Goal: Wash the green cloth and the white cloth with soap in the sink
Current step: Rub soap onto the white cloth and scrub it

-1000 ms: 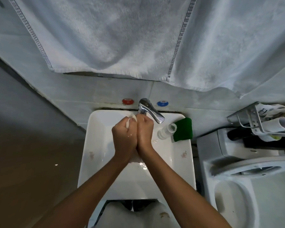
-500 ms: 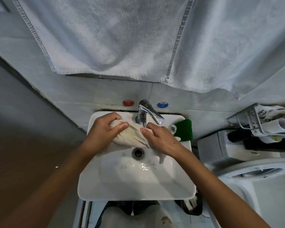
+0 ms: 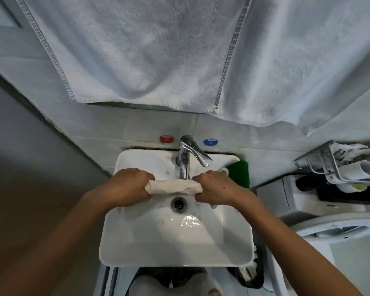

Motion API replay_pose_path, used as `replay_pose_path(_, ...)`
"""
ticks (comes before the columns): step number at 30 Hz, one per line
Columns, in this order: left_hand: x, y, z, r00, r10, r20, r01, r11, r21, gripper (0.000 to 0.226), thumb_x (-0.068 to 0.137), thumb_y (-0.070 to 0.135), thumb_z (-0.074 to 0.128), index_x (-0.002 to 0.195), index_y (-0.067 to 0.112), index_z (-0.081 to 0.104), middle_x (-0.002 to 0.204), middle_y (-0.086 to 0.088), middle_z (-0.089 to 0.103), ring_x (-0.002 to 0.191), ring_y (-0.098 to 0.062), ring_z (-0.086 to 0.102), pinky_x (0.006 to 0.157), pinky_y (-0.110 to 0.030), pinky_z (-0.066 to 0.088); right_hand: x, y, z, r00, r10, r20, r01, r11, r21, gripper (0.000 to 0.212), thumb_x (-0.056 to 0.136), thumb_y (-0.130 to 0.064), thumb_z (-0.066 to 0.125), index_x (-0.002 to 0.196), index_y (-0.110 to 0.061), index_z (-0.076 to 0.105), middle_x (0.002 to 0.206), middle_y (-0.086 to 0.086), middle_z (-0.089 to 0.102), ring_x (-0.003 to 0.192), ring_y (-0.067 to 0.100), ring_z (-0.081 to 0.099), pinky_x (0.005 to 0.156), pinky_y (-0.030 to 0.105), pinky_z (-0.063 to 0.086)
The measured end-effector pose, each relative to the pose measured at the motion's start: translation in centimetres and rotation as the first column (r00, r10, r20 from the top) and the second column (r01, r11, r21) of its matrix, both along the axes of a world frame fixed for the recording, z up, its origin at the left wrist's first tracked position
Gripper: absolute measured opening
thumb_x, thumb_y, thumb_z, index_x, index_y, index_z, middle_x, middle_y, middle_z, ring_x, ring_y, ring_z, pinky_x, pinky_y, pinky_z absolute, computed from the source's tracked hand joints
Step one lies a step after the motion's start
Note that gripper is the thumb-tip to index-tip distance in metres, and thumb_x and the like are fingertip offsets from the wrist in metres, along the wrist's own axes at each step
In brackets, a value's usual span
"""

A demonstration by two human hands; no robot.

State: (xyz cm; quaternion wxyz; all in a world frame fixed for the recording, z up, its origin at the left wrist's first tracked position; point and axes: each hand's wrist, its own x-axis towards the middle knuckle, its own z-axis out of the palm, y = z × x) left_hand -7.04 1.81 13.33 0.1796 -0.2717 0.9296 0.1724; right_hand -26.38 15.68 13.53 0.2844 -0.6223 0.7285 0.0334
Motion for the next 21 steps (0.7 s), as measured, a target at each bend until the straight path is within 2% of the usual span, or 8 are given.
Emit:
replay_pose_path(2, 0.0, 0.1, -1.0, 0.999, 0.030, -0.035, -0.026, 0.996, 0.089, 0.016, 0.081, 0.021, 0.056, 0.087, 0.010, 0.065, 0.089, -0.004, 0.066, 0.085, -0.022, 0.060, 0.068, -0.032, 0.043, 0.1, 0.1, -0.7, 0.997, -0.042, 0.069, 0.043, 0.999, -0.007, 0.021, 0.081, -0.026, 0.064, 0.101, -0.019, 0.064, 0.102, 0.006, 0.069, 0.094, 0.024, 0.060, 0.067, 0.028, 0.032)
replay_pose_path(5, 0.3, -0.1, -2.5, 0.981, 0.170, -0.090, -0.125, 0.919, 0.374, 0.024, 0.077, 0.019, 0.063, 0.094, 0.003, 0.064, 0.099, -0.007, 0.061, 0.092, -0.023, 0.059, 0.081, -0.038, 0.048, 0.1, 0.7, -1.8, 0.945, -0.161, 0.285, 0.171, 0.985, -0.007, 0.014, 0.079, -0.014, 0.065, 0.089, -0.019, 0.058, 0.100, 0.009, 0.067, 0.088, 0.023, 0.056, 0.068, 0.029, 0.034)
replay_pose_path(9, 1.0, 0.6, -2.7, 0.935, 0.338, -0.106, -0.183, 0.715, 0.675, 0.027, 0.061, 0.027, 0.057, 0.086, 0.015, 0.055, 0.085, -0.001, 0.059, 0.079, -0.015, 0.057, 0.072, -0.033, 0.048, 0.0, 1.3, -2.5, 0.813, -0.317, 0.489, 0.295, 0.947, 0.123, 0.031, 0.081, -0.013, 0.068, 0.109, -0.009, 0.055, 0.105, 0.008, 0.062, 0.096, 0.024, 0.058, 0.085, 0.041, 0.047)
replay_pose_path(12, 1.4, 0.8, -2.4, 0.911, 0.404, -0.080, -0.187, 0.579, 0.793, 0.047, 0.060, 0.032, 0.068, 0.102, 0.017, 0.055, 0.097, -0.002, 0.062, 0.090, -0.013, 0.061, 0.076, -0.027, 0.052, 0.2, 1.9, -2.1, 0.670, -0.372, 0.643, 0.326, 0.925, 0.196, 0.046, 0.072, -0.028, 0.074, 0.110, -0.012, 0.053, 0.102, 0.008, 0.060, 0.094, 0.025, 0.059, 0.085, 0.040, 0.049)
replay_pose_path(15, 1.5, 1.3, -1.7, 0.879, 0.470, -0.076, -0.201, 0.511, 0.836, 0.053, 0.075, 0.057, 0.067, 0.110, 0.018, 0.057, 0.102, 0.005, 0.065, 0.087, -0.002, 0.062, 0.075, -0.017, 0.050, 0.4, 2.3, -1.5, 0.516, -0.442, 0.734, 0.413, 0.879, 0.239, 0.052, 0.083, -0.045, 0.063, 0.117, -0.006, 0.054, 0.115, 0.017, 0.059, 0.108, 0.032, 0.057, 0.100, 0.046, 0.045)
replay_pose_path(16, 1.3, 1.5, -1.6, 0.847, 0.528, -0.061, -0.230, 0.468, 0.853, 0.047, 0.082, 0.060, 0.057, 0.105, 0.020, 0.059, 0.095, 0.011, 0.067, 0.079, 0.004, 0.062, 0.071, -0.012, 0.047, 0.5, 2.2, -1.4, 0.503, -0.459, 0.732, 0.454, 0.861, 0.229, 0.054, 0.087, -0.049, 0.056, 0.114, -0.003, 0.055, 0.111, 0.017, 0.059, 0.105, 0.029, 0.057, 0.098, 0.046, 0.044)
replay_pose_path(18, 0.9, 1.8, -1.6, 0.757, 0.653, -0.032, -0.292, 0.382, 0.877, 0.033, 0.088, 0.050, 0.044, 0.091, 0.023, 0.063, 0.080, 0.021, 0.068, 0.072, 0.009, 0.060, 0.066, -0.006, 0.042, 0.8, 1.9, -1.8, 0.517, -0.459, 0.723, 0.532, 0.833, 0.148, 0.063, 0.080, -0.061, 0.055, 0.095, 0.000, 0.056, 0.088, 0.009, 0.054, 0.081, 0.016, 0.053, 0.077, 0.035, 0.047)
replay_pose_path(21, 0.7, 2.1, -2.0, 0.753, 0.652, -0.093, -0.313, 0.479, 0.820, 0.023, 0.090, 0.031, 0.057, 0.081, 0.010, 0.054, 0.072, 0.002, 0.057, 0.067, -0.008, 0.052, 0.058, -0.017, 0.038, 1.3, 1.4, -2.7, 0.433, -0.490, 0.757, 0.654, 0.748, 0.110, 0.036, 0.083, -0.031, 0.070, 0.084, 0.001, 0.055, 0.075, 0.004, 0.050, 0.069, 0.012, 0.050, 0.060, 0.021, 0.041)
